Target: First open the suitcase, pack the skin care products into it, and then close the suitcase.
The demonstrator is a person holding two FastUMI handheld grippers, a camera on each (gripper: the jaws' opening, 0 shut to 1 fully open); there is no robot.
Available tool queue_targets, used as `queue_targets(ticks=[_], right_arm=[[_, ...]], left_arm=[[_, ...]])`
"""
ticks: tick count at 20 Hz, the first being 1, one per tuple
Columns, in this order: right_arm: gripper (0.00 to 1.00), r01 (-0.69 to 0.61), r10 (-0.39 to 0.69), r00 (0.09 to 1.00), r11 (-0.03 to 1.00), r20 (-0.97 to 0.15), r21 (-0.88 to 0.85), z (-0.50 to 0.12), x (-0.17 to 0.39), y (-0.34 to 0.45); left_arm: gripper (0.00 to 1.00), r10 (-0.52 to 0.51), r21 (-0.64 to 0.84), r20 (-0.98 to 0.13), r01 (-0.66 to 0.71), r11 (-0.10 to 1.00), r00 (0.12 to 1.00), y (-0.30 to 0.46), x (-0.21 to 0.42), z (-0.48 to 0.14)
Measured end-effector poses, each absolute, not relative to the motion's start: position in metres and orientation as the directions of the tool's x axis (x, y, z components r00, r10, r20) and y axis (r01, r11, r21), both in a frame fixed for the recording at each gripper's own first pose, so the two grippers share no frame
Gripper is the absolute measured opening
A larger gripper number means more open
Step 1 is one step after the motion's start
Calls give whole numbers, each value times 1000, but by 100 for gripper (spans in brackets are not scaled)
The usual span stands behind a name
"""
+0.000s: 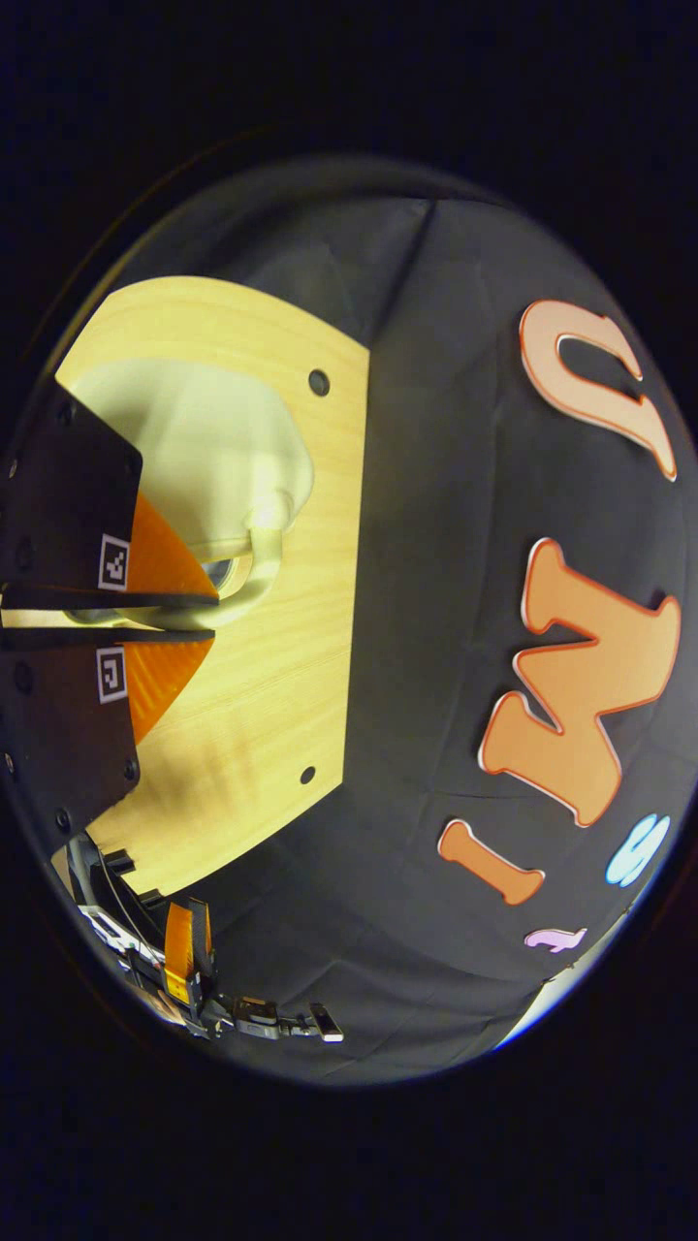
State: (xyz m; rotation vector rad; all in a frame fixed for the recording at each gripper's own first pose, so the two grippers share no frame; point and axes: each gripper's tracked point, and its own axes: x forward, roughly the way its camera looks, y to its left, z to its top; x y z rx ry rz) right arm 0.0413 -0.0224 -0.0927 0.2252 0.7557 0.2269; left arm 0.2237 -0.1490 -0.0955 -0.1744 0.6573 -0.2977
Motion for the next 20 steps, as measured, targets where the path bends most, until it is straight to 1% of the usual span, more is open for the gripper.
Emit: queue_targets(ticks=[4, 9, 11, 12, 13, 16, 18, 20], right_arm=[[95, -77, 257, 707, 954, -659, 290, -98, 36, -52], [95, -30, 223, 697, 959, -681, 283, -107, 27, -78], [95, -14, 212, 692, 959, -690, 282, -112, 23, -86], [95, -8, 208, 689, 960, -694, 280, -113, 20, -89], [95, -4, 204, 686, 961, -699, 277, -115, 18, -91], [95, -6, 201, 674, 964, -710, 267, -121, 14, -90], [95, -16, 208, 664, 964, -718, 264, -125, 14, -85], [95, -29, 210, 654, 967, -727, 252, -129, 17, -78]], left_arm=[[7, -346, -257, -648, 233, 938, 679, -178, 249, -141], [7, -328, -242, -738, 223, 944, 589, -206, 239, -202], [7, -308, -222, -763, 218, 951, 568, -213, 234, -220], [10, -297, -210, -772, 217, 953, 562, -216, 232, -225], [7, -287, -196, -777, 218, 956, 560, -218, 231, -229], [7, -264, -184, -789, 197, 963, 554, -223, 228, -238], [13, -246, -185, -797, 165, 969, 551, -225, 224, -242], [17, -208, -162, -798, 130, 978, 566, -224, 222, -237]])
